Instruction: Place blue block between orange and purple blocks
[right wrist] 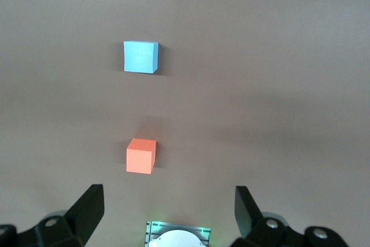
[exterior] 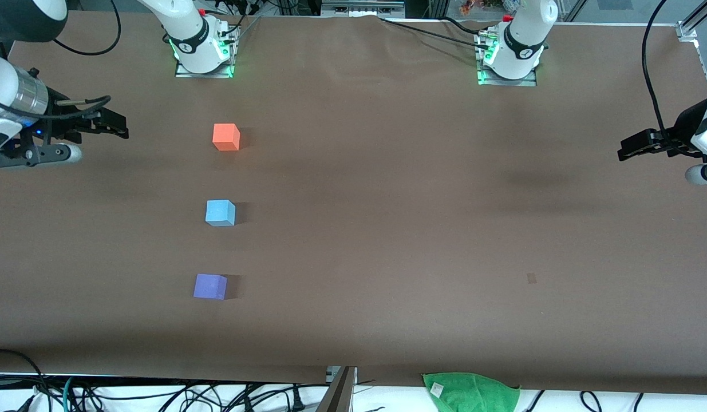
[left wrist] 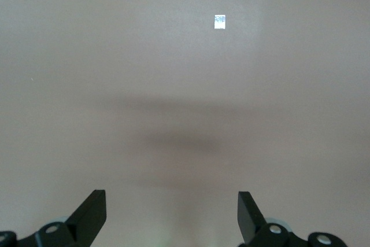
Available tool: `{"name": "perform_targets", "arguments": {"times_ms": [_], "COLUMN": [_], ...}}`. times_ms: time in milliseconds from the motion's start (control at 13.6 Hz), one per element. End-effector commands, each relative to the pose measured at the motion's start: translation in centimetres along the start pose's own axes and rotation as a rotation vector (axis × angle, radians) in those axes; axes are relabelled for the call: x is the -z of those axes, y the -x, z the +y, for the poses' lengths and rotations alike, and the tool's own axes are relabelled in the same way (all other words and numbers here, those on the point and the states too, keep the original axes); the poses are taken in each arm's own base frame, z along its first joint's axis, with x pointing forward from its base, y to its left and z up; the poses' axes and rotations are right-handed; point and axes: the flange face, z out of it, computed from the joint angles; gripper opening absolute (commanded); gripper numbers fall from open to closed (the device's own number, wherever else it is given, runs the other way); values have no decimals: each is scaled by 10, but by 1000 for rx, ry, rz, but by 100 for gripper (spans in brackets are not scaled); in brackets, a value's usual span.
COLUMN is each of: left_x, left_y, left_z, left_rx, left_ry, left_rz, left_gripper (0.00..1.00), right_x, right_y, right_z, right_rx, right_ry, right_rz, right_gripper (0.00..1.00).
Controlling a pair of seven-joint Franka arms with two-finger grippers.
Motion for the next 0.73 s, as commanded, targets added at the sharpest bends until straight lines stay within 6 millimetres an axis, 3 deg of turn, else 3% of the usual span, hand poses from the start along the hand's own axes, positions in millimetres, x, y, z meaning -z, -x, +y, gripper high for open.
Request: {"name": "perform_targets", "arguments": {"times_ms": [0, 220, 514, 660], "left_x": [6, 9, 10, 11], "left_y": [6, 6, 5, 5], "left_z": [-1, -1, 2, 3], "left_rx": [-12, -12, -7, -7], "left_ry": [9, 9, 37, 42], "left_rz": [12, 19, 25, 31], "left_gripper": [100, 100, 100, 100], "right_x": [28, 28, 27, 26], "right_y": [30, 37, 38, 38], "right_z": [11, 13, -7, -6], "right_rx": [-23, -23, 11, 2], "right_ry": [10, 7, 22, 21], "right_rz": [67, 65, 51, 45], "right_gripper": [100, 100, 100, 100]}}
